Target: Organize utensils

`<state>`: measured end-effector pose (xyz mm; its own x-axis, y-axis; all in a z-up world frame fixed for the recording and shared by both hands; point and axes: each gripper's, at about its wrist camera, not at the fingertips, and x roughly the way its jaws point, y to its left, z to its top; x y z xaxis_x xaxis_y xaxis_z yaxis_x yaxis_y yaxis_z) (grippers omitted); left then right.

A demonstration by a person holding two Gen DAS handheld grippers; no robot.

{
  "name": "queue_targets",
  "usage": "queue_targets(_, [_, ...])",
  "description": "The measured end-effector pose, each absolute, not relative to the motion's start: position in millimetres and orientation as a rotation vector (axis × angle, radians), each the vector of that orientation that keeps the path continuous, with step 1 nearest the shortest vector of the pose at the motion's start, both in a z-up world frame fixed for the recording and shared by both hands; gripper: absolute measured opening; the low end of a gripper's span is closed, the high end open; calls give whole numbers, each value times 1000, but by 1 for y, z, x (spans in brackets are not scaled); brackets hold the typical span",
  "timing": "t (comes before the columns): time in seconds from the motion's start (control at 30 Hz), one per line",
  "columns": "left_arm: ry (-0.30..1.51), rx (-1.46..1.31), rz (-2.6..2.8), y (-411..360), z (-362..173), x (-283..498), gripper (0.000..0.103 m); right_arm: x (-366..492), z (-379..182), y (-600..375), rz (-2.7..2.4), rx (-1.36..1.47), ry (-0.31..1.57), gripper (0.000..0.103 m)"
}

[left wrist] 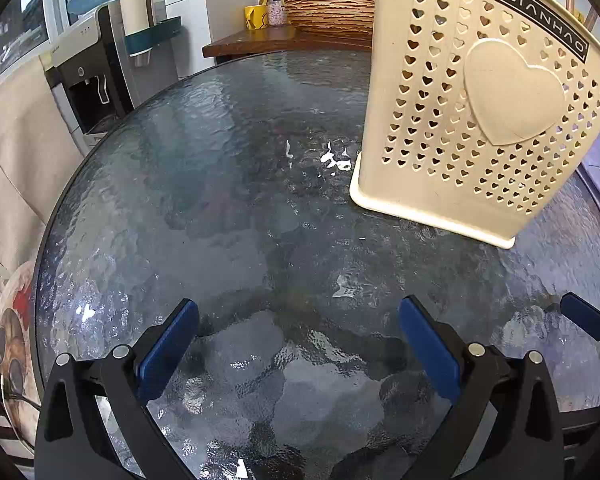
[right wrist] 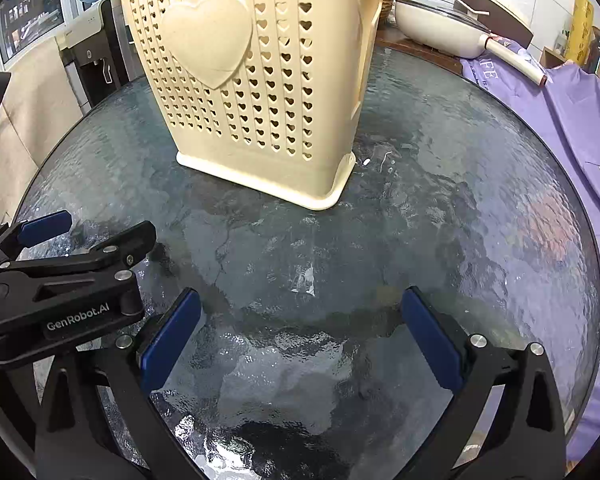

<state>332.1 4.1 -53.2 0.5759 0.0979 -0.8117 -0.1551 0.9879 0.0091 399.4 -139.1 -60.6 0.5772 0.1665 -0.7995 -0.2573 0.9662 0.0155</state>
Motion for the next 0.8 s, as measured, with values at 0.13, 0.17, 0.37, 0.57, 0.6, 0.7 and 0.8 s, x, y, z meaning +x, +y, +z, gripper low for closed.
queue_targets(0.13, [946, -66, 149, 3, -52, 332, 98, 399, -61, -139, 249, -106, 923, 98])
queue_targets(0.17, [946, -66, 149, 3, -52, 332, 98, 399, -60, -139, 249, -106, 923, 98])
queue_targets(0.37, [946, -65, 149, 3, -53, 332, 98, 398, -61, -139, 248, -107, 922, 98])
queue_targets(0.57, [946, -65, 149, 3, -52, 332, 98, 397, -61, -139, 249, -107, 922, 98])
queue_targets(0.6, [946, -65, 149, 3, -53, 332, 98, 397, -61, -139, 248, -107, 922, 98])
queue_targets(0.7, [946, -65, 149, 3, -53, 332, 98, 397, -61, -139, 243, -104, 922, 98])
queue_targets(0.8, [946, -66, 149, 3, -52, 332, 98, 397, -61, -139, 233, -101, 922, 98])
